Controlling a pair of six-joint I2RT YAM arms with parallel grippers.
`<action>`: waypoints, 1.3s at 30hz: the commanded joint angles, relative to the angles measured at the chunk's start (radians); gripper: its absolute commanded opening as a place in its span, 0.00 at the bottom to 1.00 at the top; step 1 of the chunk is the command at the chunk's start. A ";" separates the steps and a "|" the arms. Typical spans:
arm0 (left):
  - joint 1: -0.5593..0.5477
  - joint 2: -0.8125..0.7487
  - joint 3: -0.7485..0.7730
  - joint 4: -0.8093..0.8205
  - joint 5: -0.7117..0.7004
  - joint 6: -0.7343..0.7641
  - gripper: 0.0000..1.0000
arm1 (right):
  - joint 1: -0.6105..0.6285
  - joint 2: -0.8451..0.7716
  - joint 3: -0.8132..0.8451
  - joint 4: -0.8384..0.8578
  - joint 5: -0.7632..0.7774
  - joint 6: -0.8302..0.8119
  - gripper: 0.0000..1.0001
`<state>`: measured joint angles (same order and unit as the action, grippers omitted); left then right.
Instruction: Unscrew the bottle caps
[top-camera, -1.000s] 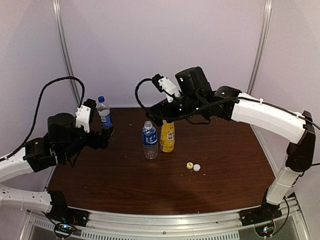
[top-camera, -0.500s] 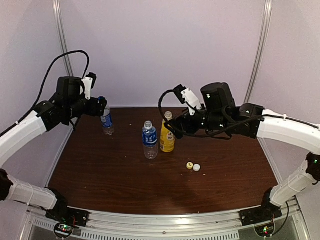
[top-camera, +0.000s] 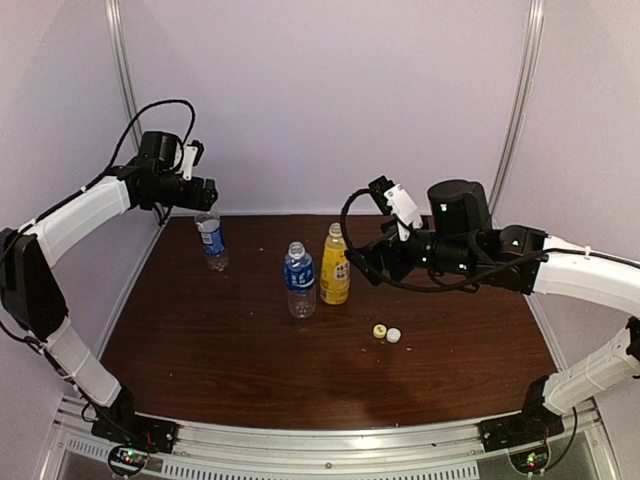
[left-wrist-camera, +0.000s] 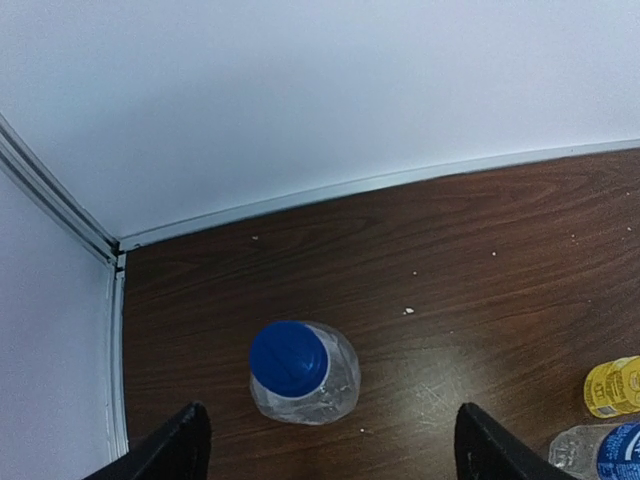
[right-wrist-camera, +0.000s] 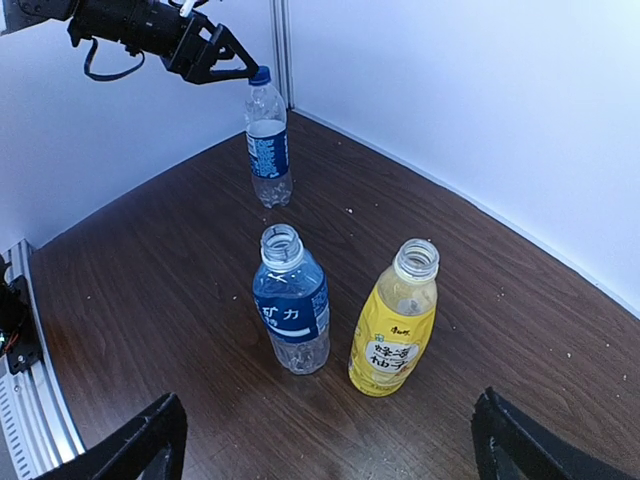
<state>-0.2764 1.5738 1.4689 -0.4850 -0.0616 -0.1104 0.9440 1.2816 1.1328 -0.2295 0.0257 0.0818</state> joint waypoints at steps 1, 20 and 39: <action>0.034 0.080 0.082 -0.019 0.098 0.019 0.84 | -0.005 0.022 0.019 0.021 0.008 -0.017 1.00; 0.066 0.210 0.162 -0.028 0.076 0.040 0.69 | -0.008 0.081 0.036 -0.005 0.014 -0.041 1.00; 0.085 0.261 0.195 -0.017 0.106 0.058 0.50 | -0.008 0.071 0.033 -0.033 0.005 0.006 1.00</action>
<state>-0.2047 1.8130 1.6348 -0.5301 0.0204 -0.0673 0.9417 1.3624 1.1400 -0.2436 0.0277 0.0635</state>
